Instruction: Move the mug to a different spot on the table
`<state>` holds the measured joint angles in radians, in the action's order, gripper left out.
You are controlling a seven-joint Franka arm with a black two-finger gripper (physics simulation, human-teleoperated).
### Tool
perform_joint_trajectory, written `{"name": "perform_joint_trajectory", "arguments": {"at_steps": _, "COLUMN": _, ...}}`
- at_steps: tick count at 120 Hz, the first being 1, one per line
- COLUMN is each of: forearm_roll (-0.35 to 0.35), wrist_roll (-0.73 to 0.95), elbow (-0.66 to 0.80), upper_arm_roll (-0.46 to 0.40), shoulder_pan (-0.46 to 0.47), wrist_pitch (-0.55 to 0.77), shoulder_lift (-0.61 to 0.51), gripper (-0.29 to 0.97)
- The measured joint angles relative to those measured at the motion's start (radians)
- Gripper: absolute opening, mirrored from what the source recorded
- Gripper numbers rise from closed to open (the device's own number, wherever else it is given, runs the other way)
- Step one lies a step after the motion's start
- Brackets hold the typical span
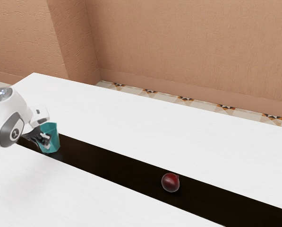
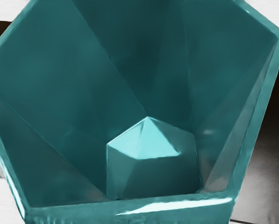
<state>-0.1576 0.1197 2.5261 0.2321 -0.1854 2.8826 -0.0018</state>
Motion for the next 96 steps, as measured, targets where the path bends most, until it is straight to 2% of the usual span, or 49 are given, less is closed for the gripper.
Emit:
{"name": "perform_joint_trajectory", "arguments": {"at_steps": 7, "forearm_roll": 0.0, "wrist_roll": 0.004, "elbow": 0.0, "upper_arm_roll": -0.033, "shoulder_pan": -0.03, "wrist_pitch": 0.001, "shoulder_lift": -0.014, "gripper": 0.05}}
{"name": "perform_joint_trajectory", "arguments": {"at_steps": 23, "forearm_roll": 0.001, "wrist_roll": 0.013, "elbow": 0.002, "upper_arm_roll": -0.035, "shoulder_pan": -0.013, "wrist_pitch": 0.006, "shoulder_lift": -0.03, "gripper": 0.03}}
{"name": "perform_joint_trajectory", "arguments": {"at_steps": 65, "forearm_roll": 0.022, "wrist_roll": 0.032, "elbow": 0.029, "upper_arm_roll": -0.035, "shoulder_pan": 0.198, "wrist_pitch": 0.04, "shoulder_lift": -0.034, "gripper": 0.05}}
{"name": "perform_joint_trajectory", "arguments": {"at_steps": 80, "forearm_roll": 0.033, "wrist_roll": 0.038, "elbow": 0.053, "upper_arm_roll": -0.036, "shoulder_pan": 0.232, "wrist_pitch": 0.081, "shoulder_lift": -0.023, "gripper": 0.05}}
{"name": "perform_joint_trajectory", "arguments": {"at_steps": 92, "forearm_roll": 0.038, "wrist_roll": 0.042, "elbow": 0.057, "upper_arm_roll": -0.054, "shoulder_pan": 0.223, "wrist_pitch": 0.121, "shoulder_lift": 0.003, "gripper": 0.05}}
{"name": "perform_joint_trajectory", "arguments": {"at_steps": 96, "forearm_roll": 0.04, "wrist_roll": 0.044, "elbow": 0.058, "upper_arm_roll": -0.026, "shoulder_pan": 0.253, "wrist_pitch": 0.135, "shoulder_lift": 0.013, "gripper": 0.05}}
